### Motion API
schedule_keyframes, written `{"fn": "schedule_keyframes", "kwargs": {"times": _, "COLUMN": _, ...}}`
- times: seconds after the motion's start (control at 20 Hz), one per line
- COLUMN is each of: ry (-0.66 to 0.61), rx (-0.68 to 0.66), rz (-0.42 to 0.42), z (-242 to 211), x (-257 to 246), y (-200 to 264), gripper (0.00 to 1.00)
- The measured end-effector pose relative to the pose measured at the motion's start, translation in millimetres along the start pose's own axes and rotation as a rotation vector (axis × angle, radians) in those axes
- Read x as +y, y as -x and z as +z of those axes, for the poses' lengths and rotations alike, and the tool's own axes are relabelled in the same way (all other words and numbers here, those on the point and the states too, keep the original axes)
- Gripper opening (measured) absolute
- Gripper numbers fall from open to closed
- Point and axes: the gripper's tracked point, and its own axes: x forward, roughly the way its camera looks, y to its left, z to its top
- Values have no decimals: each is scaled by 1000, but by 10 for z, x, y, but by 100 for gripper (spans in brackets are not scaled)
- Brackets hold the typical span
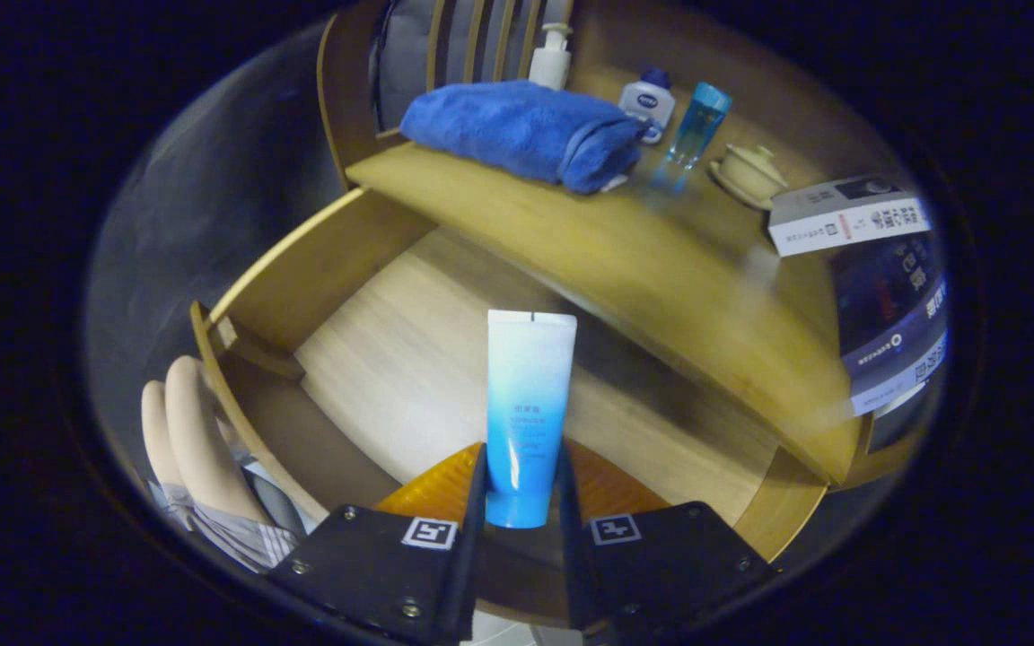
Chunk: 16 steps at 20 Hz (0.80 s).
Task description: Pull open the drawer, take out the items inside it, and place them on the countertop above the cabinet.
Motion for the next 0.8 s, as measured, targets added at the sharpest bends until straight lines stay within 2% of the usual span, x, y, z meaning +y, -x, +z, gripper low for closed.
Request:
{"fn": "schedule_keyframes", "kwargs": {"times": 0.3, "ry": -65, "rx": -132, "rz": 30, "z": 335, "x": -6, "y": 343, "gripper": 39}}
{"fn": "schedule_keyframes", "kwargs": {"times": 0.5, "ry": -125, "rx": -190, "rz": 111, "z": 488, "x": 130, "y": 524, "gripper": 39}}
{"fn": "schedule_keyframes", "kwargs": {"times": 0.8, "ry": -163, "rx": -298, "rz": 122, "z": 692, "x": 96, "y": 810, "gripper": 39}}
